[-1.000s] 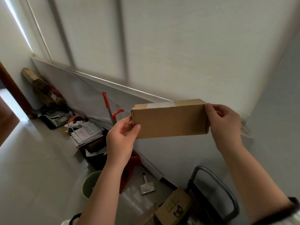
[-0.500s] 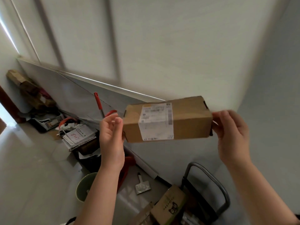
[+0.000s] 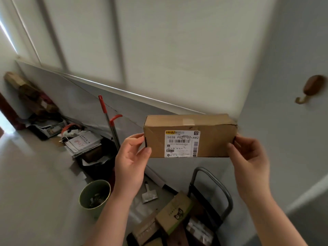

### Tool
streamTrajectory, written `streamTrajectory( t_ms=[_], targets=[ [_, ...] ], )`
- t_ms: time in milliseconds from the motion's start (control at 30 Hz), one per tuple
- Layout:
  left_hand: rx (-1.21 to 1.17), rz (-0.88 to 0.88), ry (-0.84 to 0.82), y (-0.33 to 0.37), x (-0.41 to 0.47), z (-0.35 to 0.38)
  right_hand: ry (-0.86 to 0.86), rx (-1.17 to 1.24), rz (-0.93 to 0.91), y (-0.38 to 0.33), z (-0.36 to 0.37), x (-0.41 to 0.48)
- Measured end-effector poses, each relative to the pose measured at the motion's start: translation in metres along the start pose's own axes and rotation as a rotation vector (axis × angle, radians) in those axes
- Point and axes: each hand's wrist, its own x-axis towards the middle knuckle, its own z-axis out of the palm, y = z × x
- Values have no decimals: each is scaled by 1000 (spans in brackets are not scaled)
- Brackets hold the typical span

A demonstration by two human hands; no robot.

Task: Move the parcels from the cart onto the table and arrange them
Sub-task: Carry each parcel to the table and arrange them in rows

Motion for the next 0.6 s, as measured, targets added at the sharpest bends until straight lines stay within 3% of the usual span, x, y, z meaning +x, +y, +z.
streamTrajectory(
  t_ms=[167, 400, 600],
  targets=[
    [-34, -71, -27, 29, -59, 50, 26, 115, -1, -35, -77, -47],
    [-105, -214, -90, 46, -172, 129, 110, -173, -24, -78, -200, -144],
    [-137, -281, -274, 74, -226, 168, 223, -304, -16, -117, -265, -194]
  ],
)
